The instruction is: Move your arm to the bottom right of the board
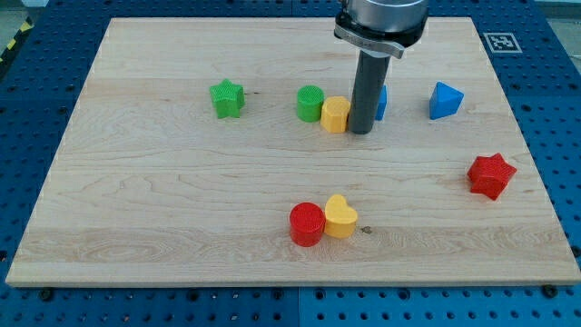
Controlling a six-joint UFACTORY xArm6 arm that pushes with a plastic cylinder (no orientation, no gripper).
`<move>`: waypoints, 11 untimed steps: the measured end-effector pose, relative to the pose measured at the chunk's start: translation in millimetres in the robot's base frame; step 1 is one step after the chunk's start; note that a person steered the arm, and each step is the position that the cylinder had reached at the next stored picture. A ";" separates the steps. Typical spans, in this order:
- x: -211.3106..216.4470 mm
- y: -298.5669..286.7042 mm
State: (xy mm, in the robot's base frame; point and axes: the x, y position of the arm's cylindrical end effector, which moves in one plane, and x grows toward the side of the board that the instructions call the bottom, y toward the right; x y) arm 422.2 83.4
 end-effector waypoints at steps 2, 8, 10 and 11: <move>-8.4 -12.9; 42.7 260.7; 117.9 253.7; 139.4 243.5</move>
